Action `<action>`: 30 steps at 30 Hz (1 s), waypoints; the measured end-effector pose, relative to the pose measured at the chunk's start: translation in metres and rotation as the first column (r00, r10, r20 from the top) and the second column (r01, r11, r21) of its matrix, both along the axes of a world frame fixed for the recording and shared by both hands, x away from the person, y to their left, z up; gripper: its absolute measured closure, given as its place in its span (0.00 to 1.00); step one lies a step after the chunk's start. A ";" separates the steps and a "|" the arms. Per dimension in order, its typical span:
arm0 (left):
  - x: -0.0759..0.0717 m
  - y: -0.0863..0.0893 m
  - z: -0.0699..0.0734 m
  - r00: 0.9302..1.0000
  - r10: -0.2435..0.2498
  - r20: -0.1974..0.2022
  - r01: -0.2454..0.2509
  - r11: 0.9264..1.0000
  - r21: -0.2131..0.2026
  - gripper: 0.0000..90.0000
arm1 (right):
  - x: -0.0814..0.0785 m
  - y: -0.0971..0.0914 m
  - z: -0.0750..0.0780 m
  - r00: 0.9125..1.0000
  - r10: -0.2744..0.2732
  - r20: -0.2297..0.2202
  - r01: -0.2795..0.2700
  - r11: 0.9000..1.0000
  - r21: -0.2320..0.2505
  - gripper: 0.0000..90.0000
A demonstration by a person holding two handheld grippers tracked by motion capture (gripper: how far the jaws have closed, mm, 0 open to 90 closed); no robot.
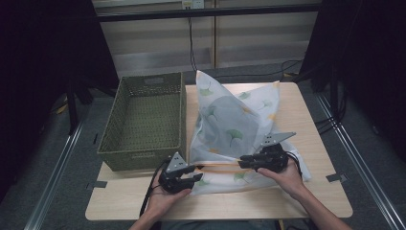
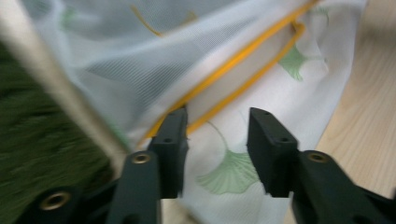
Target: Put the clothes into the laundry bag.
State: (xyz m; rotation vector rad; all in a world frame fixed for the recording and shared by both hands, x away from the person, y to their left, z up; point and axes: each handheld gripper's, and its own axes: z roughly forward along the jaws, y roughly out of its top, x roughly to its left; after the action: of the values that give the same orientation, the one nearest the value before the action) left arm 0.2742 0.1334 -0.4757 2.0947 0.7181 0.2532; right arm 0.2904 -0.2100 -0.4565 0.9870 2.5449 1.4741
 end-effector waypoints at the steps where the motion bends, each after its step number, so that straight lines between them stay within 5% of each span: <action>1: -0.001 0.004 0.003 1.000 0.006 0.010 -0.006 1.000 -0.010 0.61 | -0.001 -0.002 0.002 1.000 -0.010 0.007 0.010 1.000 0.011 0.80; 8: -0.011 0.031 0.014 0.995 0.079 0.064 -0.078 0.997 -0.018 0.41 | -0.012 -0.022 0.015 0.994 -0.097 0.054 0.094 0.994 0.063 0.71; 17: -0.024 0.074 0.025 0.989 0.143 0.036 -0.141 0.988 -0.062 0.28 | -0.033 -0.050 0.021 0.978 -0.186 0.097 0.179 0.980 0.082 0.67; 20: -0.028 0.090 0.026 0.982 0.184 0.052 -0.182 0.983 -0.036 0.26 | -0.037 -0.055 0.022 0.975 -0.201 0.099 0.192 0.976 0.101 0.66; 21: -0.030 0.099 0.026 0.979 0.196 0.049 -0.195 0.980 -0.029 0.26 | -0.042 -0.060 0.024 0.966 -0.231 0.119 0.220 0.971 0.097 0.65; 26: -0.036 0.114 0.024 0.975 0.218 0.052 -0.218 0.976 -0.011 0.29 | -0.048 -0.072 0.024 0.951 -0.277 0.136 0.263 0.958 0.112 0.62; 27: -0.039 0.121 0.022 0.967 0.251 0.041 -0.250 0.968 -0.023 0.29 | -0.049 -0.079 0.022 0.939 -0.308 0.150 0.292 0.949 0.123 0.59; 30: -0.040 0.126 0.024 0.964 0.262 0.046 -0.260 0.965 -0.032 0.31 | -0.050 -0.082 0.019 0.936 -0.319 0.151 0.303 0.945 0.124 0.59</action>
State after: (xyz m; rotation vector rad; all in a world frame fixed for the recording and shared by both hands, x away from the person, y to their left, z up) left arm 0.2344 0.2591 -0.4512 1.9597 0.9629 0.4383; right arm 0.2409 -0.2922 -0.4373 1.1592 2.1004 1.5274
